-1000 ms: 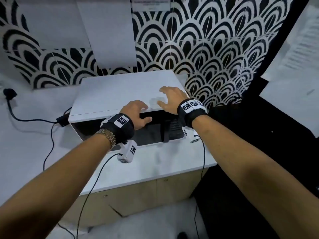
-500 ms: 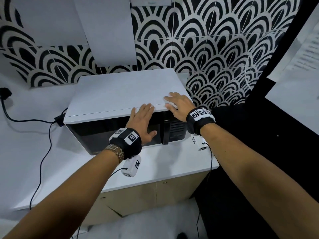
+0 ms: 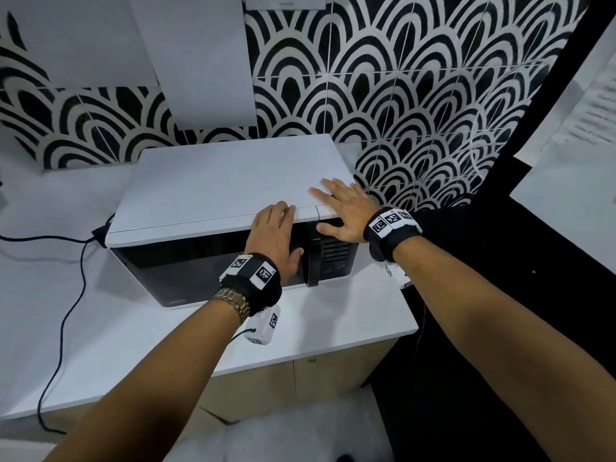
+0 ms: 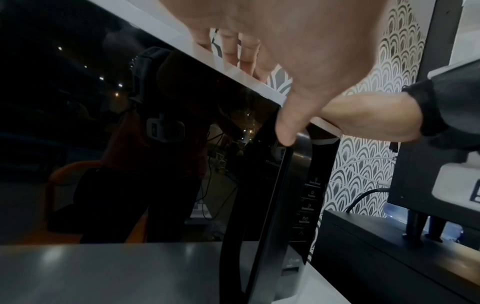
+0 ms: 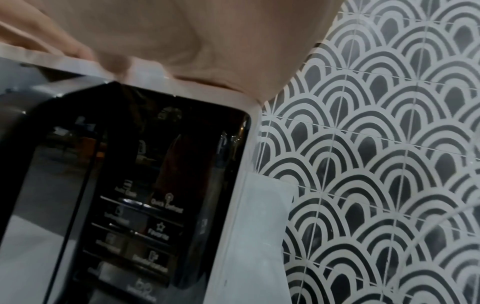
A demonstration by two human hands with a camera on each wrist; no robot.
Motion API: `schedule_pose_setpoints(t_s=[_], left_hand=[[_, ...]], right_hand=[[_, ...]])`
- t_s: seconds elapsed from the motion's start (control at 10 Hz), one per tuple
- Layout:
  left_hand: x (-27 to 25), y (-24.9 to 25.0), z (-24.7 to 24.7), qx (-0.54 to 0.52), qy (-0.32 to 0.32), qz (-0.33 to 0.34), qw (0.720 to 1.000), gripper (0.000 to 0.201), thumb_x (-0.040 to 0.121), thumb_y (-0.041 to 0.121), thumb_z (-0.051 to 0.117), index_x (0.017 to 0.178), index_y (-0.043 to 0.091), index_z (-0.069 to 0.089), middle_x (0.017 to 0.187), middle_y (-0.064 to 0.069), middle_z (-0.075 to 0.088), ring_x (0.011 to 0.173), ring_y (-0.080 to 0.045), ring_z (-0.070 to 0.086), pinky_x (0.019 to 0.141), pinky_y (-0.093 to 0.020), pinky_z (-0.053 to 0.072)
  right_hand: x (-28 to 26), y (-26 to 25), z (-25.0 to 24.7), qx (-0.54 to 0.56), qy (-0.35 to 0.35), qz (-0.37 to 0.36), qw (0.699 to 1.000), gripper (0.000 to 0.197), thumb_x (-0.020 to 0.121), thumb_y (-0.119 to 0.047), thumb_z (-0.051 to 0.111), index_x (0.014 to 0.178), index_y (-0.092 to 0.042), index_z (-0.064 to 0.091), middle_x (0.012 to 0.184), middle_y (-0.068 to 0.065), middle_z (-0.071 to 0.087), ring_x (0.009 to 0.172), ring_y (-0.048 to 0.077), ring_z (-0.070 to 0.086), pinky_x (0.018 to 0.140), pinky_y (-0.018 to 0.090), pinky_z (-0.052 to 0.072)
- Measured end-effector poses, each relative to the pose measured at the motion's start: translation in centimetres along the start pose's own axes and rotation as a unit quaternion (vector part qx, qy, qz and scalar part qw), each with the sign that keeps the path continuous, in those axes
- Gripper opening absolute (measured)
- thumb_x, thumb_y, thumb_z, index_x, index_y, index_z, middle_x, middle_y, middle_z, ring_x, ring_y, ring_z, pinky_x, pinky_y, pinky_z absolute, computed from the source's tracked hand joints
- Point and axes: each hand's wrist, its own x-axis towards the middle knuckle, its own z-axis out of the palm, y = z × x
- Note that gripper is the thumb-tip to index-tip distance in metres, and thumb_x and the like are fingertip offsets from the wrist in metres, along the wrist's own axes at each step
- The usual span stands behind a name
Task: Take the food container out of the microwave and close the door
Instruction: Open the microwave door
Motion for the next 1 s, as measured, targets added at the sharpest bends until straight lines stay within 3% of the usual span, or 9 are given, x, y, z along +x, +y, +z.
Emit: schedule_pose_setpoints(t_s=[0.1, 0.4, 1.0], left_hand=[[0.7, 0.6, -0.5, -0.021, 0.01, -0.016, 1.0, 0.071, 0.08, 0.035, 0.068, 0.14, 0.007, 0.043, 0.141, -0.011, 0.043, 0.13, -0.03, 0.04, 0.11, -0.038, 0.037], [2.6, 1.1, -0.9, -0.021, 0.007, -0.044, 0.999, 0.042, 0.087, 0.017, 0.063, 0.126, 0.006, 0.052, 0.129, -0.011, 0.05, 0.12, -0.029, 0.045, 0.097, -0.034, 0.041], [3.5, 1.1, -1.3, 0.004, -0.031, -0.047, 0.998, 0.046, 0.087, 0.018, 0.064, 0.128, 0.005, 0.048, 0.131, -0.013, 0.047, 0.12, -0.03, 0.043, 0.098, -0.035, 0.039]], right_hand=[[0.2, 0.2, -0.1, -0.018, -0.026, -0.003, 0.999, 0.104, 0.081, -0.045, 0.065, 0.161, -0.026, 0.0, 0.169, 0.006, -0.003, 0.156, 0.027, -0.003, 0.124, 0.05, 0.0], [0.5, 0.2, 0.7, -0.047, -0.013, 0.016, 0.999, 0.106, 0.087, -0.04, 0.072, 0.16, -0.028, -0.003, 0.169, 0.011, -0.005, 0.156, 0.029, -0.002, 0.124, 0.05, 0.003], [0.5, 0.0, 0.6, -0.045, -0.016, 0.024, 0.999, 0.105, 0.087, -0.04, 0.072, 0.16, -0.029, -0.003, 0.169, 0.01, -0.004, 0.156, 0.028, -0.002, 0.124, 0.05, 0.003]])
